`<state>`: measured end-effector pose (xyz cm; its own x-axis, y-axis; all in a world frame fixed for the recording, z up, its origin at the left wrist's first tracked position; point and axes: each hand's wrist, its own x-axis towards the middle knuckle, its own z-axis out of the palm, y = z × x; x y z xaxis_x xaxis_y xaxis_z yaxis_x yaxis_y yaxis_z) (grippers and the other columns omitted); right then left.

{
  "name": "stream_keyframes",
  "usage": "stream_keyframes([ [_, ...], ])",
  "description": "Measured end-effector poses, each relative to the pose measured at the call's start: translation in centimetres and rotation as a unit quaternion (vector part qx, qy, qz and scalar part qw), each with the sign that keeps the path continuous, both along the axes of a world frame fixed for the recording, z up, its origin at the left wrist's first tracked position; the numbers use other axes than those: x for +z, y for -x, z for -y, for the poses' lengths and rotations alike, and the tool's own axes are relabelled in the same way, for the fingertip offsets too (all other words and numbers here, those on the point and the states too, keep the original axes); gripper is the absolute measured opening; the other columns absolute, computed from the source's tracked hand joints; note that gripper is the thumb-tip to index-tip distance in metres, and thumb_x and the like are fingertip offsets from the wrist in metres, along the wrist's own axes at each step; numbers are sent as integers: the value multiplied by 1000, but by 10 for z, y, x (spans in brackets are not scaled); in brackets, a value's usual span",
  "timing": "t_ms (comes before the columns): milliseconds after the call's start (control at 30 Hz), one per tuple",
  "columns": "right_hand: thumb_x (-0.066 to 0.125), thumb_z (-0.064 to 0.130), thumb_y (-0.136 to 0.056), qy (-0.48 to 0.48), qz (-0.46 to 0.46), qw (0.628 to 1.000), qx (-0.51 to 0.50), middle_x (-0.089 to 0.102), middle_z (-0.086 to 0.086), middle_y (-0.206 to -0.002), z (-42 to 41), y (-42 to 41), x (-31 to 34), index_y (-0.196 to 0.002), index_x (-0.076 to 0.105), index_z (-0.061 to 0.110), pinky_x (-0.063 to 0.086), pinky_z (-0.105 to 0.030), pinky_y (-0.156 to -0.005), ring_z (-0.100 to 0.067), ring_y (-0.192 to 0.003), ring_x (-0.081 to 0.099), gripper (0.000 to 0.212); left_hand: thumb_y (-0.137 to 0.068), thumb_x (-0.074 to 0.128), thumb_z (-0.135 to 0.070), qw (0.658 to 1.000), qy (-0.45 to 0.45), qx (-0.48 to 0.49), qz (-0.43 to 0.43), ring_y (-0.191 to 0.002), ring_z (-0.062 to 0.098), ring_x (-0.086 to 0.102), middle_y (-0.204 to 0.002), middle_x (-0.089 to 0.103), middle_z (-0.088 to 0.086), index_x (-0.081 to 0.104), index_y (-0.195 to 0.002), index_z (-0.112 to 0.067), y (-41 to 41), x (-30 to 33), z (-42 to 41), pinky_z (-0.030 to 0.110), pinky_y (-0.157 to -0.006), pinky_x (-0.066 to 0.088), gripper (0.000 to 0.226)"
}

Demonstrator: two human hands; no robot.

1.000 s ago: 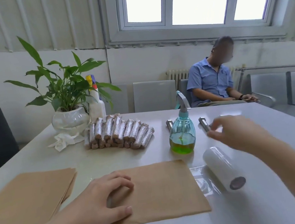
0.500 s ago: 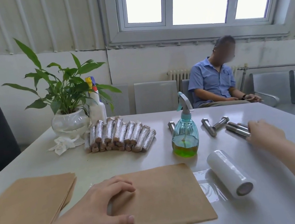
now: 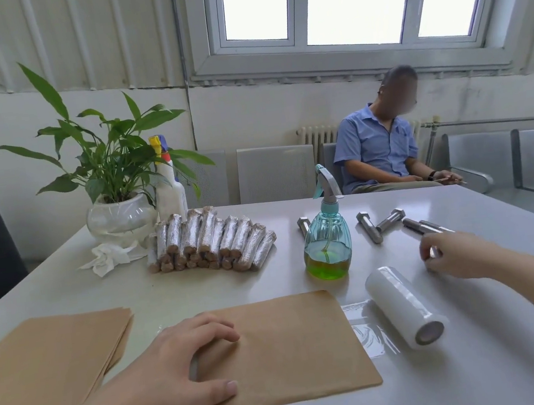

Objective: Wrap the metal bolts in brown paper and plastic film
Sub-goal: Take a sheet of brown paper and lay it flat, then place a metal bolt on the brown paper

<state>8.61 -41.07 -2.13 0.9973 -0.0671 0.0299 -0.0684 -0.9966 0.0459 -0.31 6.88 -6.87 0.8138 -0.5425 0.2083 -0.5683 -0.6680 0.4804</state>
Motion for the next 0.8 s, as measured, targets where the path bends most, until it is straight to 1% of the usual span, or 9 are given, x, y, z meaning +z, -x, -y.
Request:
stream_keyframes([
  [67, 60, 30, -89, -16, -37, 998, 37, 56, 15, -84, -3, 7, 6, -89, 57, 44, 41, -20, -69, -2, -78, 51, 15, -71, 69, -68, 1000, -3, 2, 1, -128, -14, 35, -132, 39, -39, 56, -116, -49, 0, -1, 0, 12, -108, 22, 51],
  [133, 61, 31, -91, 28, -57, 996, 68, 51, 16, -87, -2, 12, 8, -106, 58, 47, 35, -12, -66, -2, -82, 50, 22, -71, 69, -68, 1000, -9, 3, 0, -128, -15, 34, -132, 38, -41, 55, -117, -50, 0, -1, 0, 7, -106, 20, 51],
  [233, 56, 29, -92, 136, -42, 985, 102, 45, 14, -104, 0, 18, 5, -121, 59, 44, 34, -16, -73, -7, -106, 49, 33, -71, 69, -68, 1000, -12, 6, -5, -128, -16, 33, -132, 36, -42, 53, -118, -51, 0, 0, 0, 8, -107, 20, 52],
  [333, 53, 33, -97, 138, -26, 979, 146, 48, 16, -110, 5, 24, 2, -120, 61, 38, 38, -18, -88, -7, -113, 48, 25, -71, 69, -68, 1000, -14, 13, -18, -128, -16, 33, -131, 38, -42, 51, -120, -51, 1, 2, 0, 12, -109, 22, 55],
  [467, 50, 34, -99, 164, 1, 972, 169, 42, 17, -99, 10, 38, 2, -109, 59, 34, 38, -17, -84, -6, -108, 50, 13, -66, 70, -68, 999, -7, 31, -34, -123, -21, 33, -128, 42, -42, 42, -125, -57, 4, 4, 0, 4, -102, 23, 66],
  [567, 54, 30, -98, 124, 77, 981, 125, 44, 13, -93, 3, 54, 24, -91, 46, 36, 39, -22, -78, -13, -102, 55, 12, -63, 71, -68, 997, 7, 44, -59, -125, -20, 32, -130, 43, -40, 27, -134, -61, 5, 4, -1, 12, -109, 25, 84],
  [633, 68, 21, -90, 48, 142, 977, 150, 49, 12, -83, -11, 65, 43, -85, 53, 33, 44, -31, -70, -14, -81, 55, 20, -63, 71, -68, 996, 7, 46, -73, -127, -19, 31, -131, 40, -41, 19, -137, -62, 5, 3, 0, 15, -112, 24, 91],
  [700, 78, 16, -81, -15, 182, 954, 237, 49, 19, -75, -52, 81, 59, -83, 67, 28, 39, -19, -60, -2, -68, 50, 16, -63, 72, -68, 996, 9, 51, -78, -127, -19, 30, -130, 39, -42, 12, -137, -65, 5, 2, -1, 15, -112, 23, 95],
  [800, 70, 28, -89, -53, 99, 929, 351, 51, 25, -84, -128, 94, 59, -99, 71, 31, 36, -8, -70, 9, -85, 48, 11, -63, 71, -68, 995, 4, 61, -79, -127, -18, 29, -129, 38, -45, 5, -137, -67, 6, 2, -1, 15, -112, 22, 100],
])
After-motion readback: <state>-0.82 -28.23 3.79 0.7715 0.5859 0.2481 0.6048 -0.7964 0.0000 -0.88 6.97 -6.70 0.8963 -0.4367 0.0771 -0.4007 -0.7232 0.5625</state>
